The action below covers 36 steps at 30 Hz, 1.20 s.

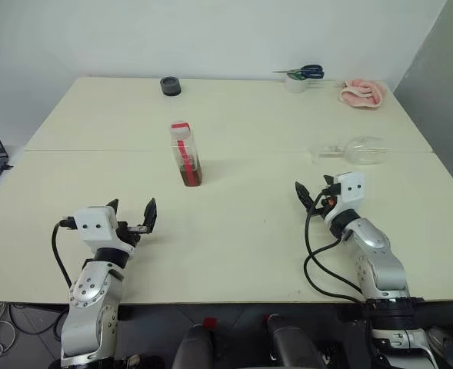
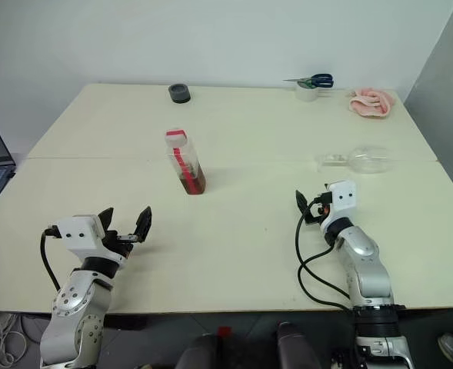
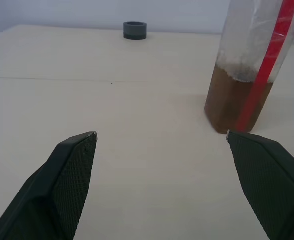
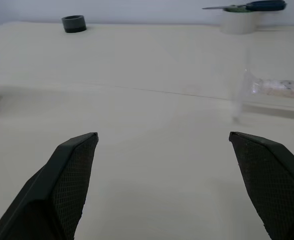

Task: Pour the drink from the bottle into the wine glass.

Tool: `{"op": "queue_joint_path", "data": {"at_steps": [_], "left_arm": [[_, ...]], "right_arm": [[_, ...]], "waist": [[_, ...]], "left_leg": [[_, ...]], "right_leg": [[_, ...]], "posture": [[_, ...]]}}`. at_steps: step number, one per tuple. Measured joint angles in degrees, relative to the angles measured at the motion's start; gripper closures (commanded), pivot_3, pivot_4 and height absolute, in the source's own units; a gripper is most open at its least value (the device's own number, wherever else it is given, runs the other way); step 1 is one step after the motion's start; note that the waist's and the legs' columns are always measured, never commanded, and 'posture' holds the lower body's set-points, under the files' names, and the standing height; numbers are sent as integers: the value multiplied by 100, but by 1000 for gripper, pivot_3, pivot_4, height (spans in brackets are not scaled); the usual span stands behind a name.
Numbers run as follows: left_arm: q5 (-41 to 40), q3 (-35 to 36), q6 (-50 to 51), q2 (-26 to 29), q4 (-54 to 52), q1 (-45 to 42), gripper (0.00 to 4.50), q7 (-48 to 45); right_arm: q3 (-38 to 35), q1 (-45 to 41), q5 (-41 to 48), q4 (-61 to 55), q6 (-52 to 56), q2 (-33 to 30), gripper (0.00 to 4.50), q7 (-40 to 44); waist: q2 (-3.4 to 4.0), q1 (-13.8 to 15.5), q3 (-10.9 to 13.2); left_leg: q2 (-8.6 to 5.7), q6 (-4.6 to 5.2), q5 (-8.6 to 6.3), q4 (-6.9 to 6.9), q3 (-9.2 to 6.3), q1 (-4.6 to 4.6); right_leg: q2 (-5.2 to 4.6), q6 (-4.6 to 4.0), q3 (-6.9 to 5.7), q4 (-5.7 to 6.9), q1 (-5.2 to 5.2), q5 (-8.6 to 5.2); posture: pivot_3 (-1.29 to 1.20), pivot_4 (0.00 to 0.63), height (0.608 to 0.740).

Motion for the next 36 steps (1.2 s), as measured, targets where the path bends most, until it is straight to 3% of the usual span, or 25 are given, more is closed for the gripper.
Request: {"op": "queue_joint_path", "data": {"at_steps": [7, 17, 27, 36], "left_arm": [[256, -382, -12, -50, 1, -144, 46, -20], [1050, -1149, 385, -827, 42, -1781, 46, 949], [1517, -1241, 365, -1008, 1049, -2710, 46, 1447], [1647, -1263, 167, -1056, 1786, -3002, 46, 1465]], "right_arm": [[369, -2, -121, -24, -31, -81, 0, 286], [1188, -479, 462, -767, 985, -345, 0, 1563], [1263, -707, 684, -831, 1316, -331, 0, 1789], [988, -1285, 846, -1186, 1477, -422, 0, 1773]], "waist": [[0, 12, 0], [-1, 25, 0], [-1, 27, 0], [-1, 34, 0]], "left_leg": [[-1, 0, 0, 1, -1, -1], [-3, 0, 0, 3, -28, -6], [-6, 0, 1, 7, -43, -11], [-7, -1, 1, 8, -53, -13]], "right_leg": [[0, 0, 0, 0, 1, 0], [0, 1, -24, 0, 6, 2], [-1, 1, -37, 2, 8, 2], [-1, 1, -48, 5, 9, 2]], "posture": [[0, 150, 740], [0, 150, 740], [0, 150, 740], [0, 150, 740]]}}
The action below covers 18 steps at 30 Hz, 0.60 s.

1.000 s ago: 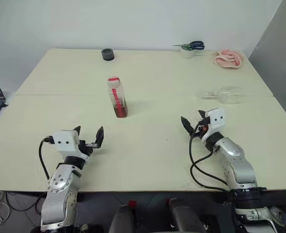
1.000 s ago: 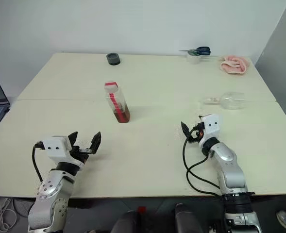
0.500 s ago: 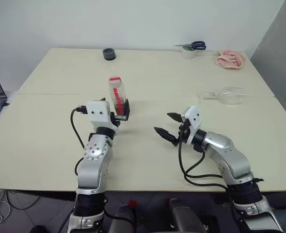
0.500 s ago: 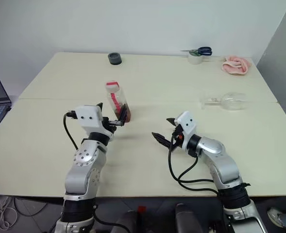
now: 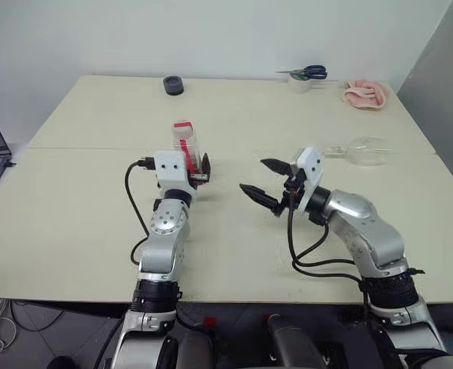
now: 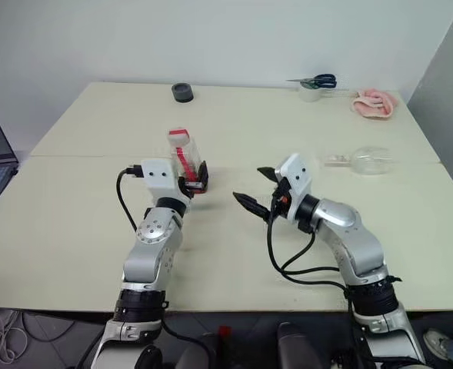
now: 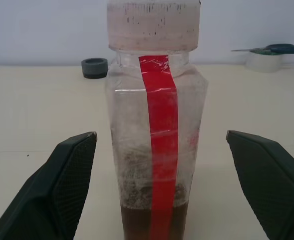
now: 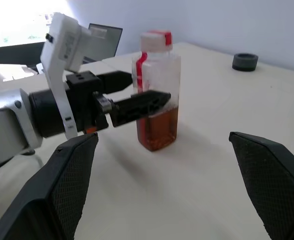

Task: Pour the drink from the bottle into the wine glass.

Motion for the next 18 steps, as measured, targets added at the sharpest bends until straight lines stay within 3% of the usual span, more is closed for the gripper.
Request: {"op": "queue_joint_path", "data": {"at_steps": [13, 16, 18], "left_arm": [[160, 72, -697, 23, 1294, -840, 46, 115], [170, 96, -805, 42, 1401, -858, 572, 116], [177, 99, -885, 43, 1433, -871, 1183, 118]], "right_arm": [[15, -100, -8, -187, 136, -21, 0, -107], [35, -99, -43, -187, 136, -26, 0, -121], [76, -90, -67, -187, 136, -30, 0, -126]], "waist": [[0, 7, 0], [0, 6, 0], [0, 7, 0]], "left_leg": [[-2, 0, 0, 0, -2, -1], [-2, 0, 0, 0, -2, -2], [-2, 0, 0, 0, -3, -2]], "right_leg": [[-2, 0, -2, 1, -1, 0], [-2, 0, -3, 2, -1, 0], [-2, 0, -3, 2, -1, 0]], "posture": [[0, 150, 740], [0, 150, 740], [0, 150, 740]]}}
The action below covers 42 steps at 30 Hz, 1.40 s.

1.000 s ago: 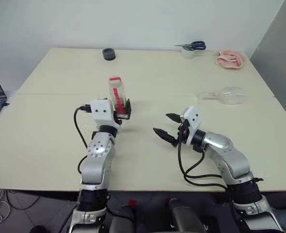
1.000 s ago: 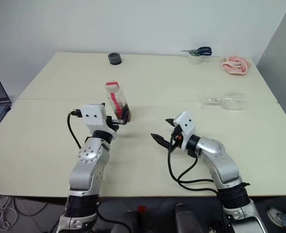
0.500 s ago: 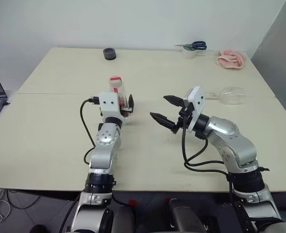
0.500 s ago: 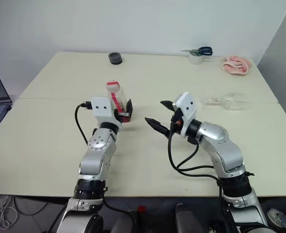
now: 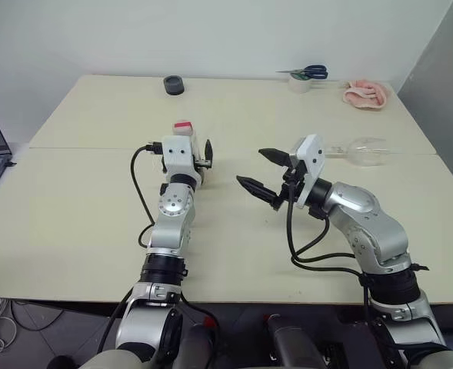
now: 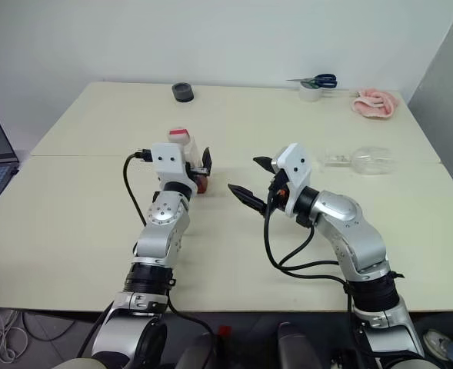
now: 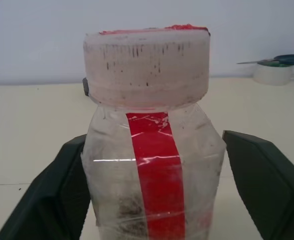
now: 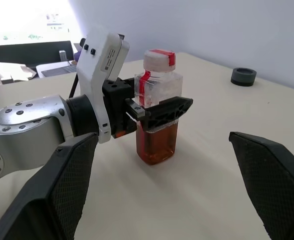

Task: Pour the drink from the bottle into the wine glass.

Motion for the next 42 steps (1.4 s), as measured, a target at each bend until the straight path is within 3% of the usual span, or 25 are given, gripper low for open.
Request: {"op": "queue_joint_path", "data": {"at_steps": [5, 9, 12, 17, 22, 39, 42], "left_arm": [[108, -2, -141, 8, 93, -35, 2628, 105], [147, 35, -309, 173, 85, -32, 2655, 41], [-109, 83, -247, 444, -149, 24, 2655, -499], [-842, 1, 685, 1157, -1382, 475, 2658, -1936], [-1650, -95, 1631, 1661, -2150, 1097, 2659, -3120], [-1669, -619, 1712, 1446, -2795, 1218, 2661, -3451], [-1666, -619, 1701, 1396, -2831, 1249, 2661, -3406]], "right_arm": [[42, 30, -61, 0, 0, -18, 0, -1], [27, -66, -49, -8, 143, -89, 0, -4], [-115, -503, -11, -39, 555, -118, 0, -223], [-186, -1330, 31, -192, 1439, -32, 0, -672], [-190, -1712, 402, -49, 1998, 477, 0, -767], [116, -1815, 361, 281, 2260, 871, 0, -1035], [140, -1763, 364, 279, 2310, 916, 614, -1098]], "waist": [[0, 0, 0], [0, -5, 0], [0, -13, 1], [1, -28, 1], [4, -41, 3], [3, -22, 2], [3, -21, 2]], "left_leg": [[0, 0, 0, 0, -1, 0], [0, 0, 0, 0, -1, 1], [1, -1, 1, -1, -3, -1], [4, -1, 1, -7, -12, 0], [4, -1, 1, -3, -15, -2], [6, 0, 1, -3, -16, -3], [5, 0, 0, -3, -16, -5]], "right_leg": [[0, 0, -1, 0, 0, 0], [0, -1, 0, 4, -2, 1], [0, -2, -4, 9, -5, 1], [0, -29, -14, 10, -5, 14], [0, -27, -15, 10, -6, 13], [2, -5, -15, 9, -7, -1], [2, -5, -15, 7, -6, -1]], "posture": [[0, 150, 740], [0, 150, 740], [0, 150, 740], [0, 150, 740], [0, 150, 740], [0, 150, 740], [0, 150, 740]]}}
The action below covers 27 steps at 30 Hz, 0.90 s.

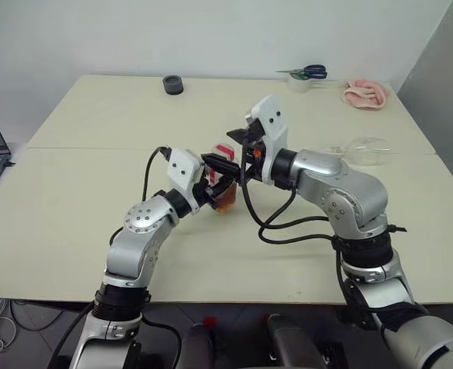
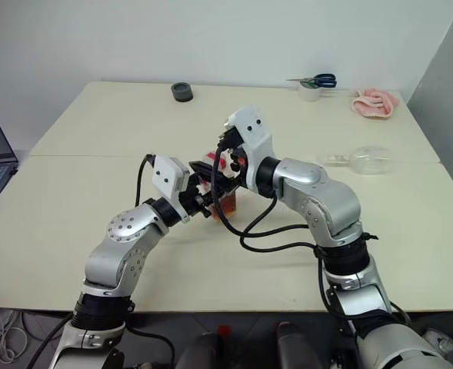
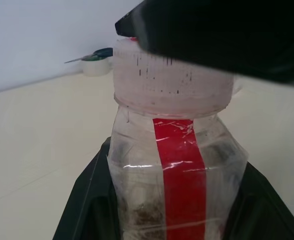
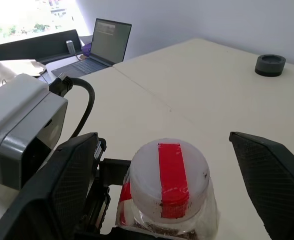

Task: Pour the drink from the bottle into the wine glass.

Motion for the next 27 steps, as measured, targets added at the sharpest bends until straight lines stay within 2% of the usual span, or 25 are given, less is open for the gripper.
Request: {"op": "queue_joint_path", "data": {"at_steps": [5, 6, 14, 15, 18, 20, 23, 27], "left_arm": [[0, 2, -5, -48, -96, 107, 2662, 21], [0, 2, -4, -49, -116, 120, 2662, 25], [4, 12, -24, -51, -141, 124, 2662, 13], [-7, 4, -39, -52, -161, 123, 2663, -38], [-117, -154, -151, -53, -318, 126, 2676, -368], [-157, -182, -241, -50, -374, 104, 2676, -436], [-164, -122, -237, -55, -353, -6, 2679, -411], [-173, -94, -204, -78, -338, -18, 2679, -374]], "right_arm": [[-4, 57, 7, -1, 33, 38, 2420, -77], [-7, 57, 10, -1, 32, 59, 2645, -82], [-41, 57, 54, 48, -66, -3, 2640, 145], [-96, 56, 161, 110, -137, -137, 2640, 446], [-134, -77, 422, 496, -704, -908, 2640, 2113], [-88, -311, 385, 973, -1188, -1110, 2640, 2907], [-84, -529, 320, 1482, -1637, -1061, 2640, 3282], [-143, -568, 308, 1654, -1702, -985, 2640, 3319]], "waist": [[0, -1, 0], [0, -2, 0], [0, -1, 0], [0, 0, 0], [1, 28, 2], [0, -1, 2], [1, -80, 3], [2, -94, 3]], "left_leg": [[0, 0, 0, 0, 0, 0], [0, 0, 0, 0, 0, 1], [-1, 0, 0, 0, 0, 0], [-2, 0, 0, 0, 0, -1], [-7, 1, 0, 2, 4, -2], [-5, 1, 0, 1, 6, 1], [7, 1, -1, -2, 6, 5], [7, 1, -1, -2, -2, 2]], "right_leg": [[0, 0, 0, 0, 0, 0], [0, 0, 0, 1, 0, 0], [0, 1, -1, -1, 0, 0], [0, 1, 0, -3, 1, -1], [-4, 2, 0, -21, 6, -1], [-3, 2, 2, -21, 7, -1], [11, 1, 4, -4, 2, -1], [12, -6, -1, 1, 1, -1]], "posture": [[0, 150, 740], [0, 150, 740], [0, 150, 740], [0, 150, 740], [0, 150, 740], [0, 150, 740], [0, 150, 740], [0, 150, 740]]}}
